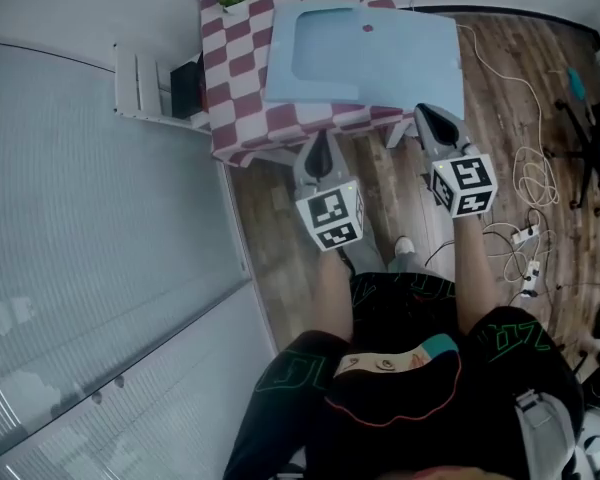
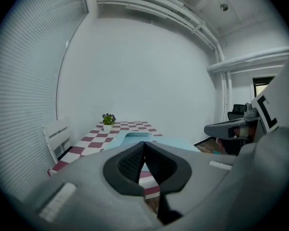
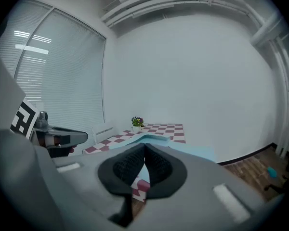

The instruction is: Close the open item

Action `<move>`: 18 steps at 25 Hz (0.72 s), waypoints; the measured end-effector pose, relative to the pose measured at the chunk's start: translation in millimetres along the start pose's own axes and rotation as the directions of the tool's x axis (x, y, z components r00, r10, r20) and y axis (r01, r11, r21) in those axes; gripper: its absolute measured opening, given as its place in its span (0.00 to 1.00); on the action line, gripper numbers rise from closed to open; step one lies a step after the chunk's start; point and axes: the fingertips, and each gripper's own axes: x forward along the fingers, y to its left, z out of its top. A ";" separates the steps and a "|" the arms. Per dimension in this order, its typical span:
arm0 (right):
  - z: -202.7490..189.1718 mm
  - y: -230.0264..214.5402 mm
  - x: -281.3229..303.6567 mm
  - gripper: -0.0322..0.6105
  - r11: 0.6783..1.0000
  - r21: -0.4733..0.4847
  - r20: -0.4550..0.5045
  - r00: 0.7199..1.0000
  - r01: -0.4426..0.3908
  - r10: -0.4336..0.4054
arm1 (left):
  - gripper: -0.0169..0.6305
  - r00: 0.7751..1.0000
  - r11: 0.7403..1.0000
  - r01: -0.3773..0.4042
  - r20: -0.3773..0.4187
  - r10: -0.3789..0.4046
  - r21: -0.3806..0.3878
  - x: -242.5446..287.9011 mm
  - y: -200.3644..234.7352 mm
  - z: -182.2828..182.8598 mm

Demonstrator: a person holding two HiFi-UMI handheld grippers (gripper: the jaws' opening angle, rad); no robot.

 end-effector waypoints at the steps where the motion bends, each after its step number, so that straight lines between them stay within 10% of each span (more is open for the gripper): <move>1: 0.1 5.7 11.7 0.05 1.000 0.001 -0.005 1.000 -0.012 0.012 | 0.04 1.000 1.000 0.003 -0.005 -0.003 -0.001 8.1 6.0 -0.1; 18: -6.6 99.3 162.7 0.05 0.988 -0.036 -0.156 0.978 -0.148 0.141 | 0.04 0.989 0.994 -0.078 -0.129 0.068 -0.073 76.0 147.6 -36.2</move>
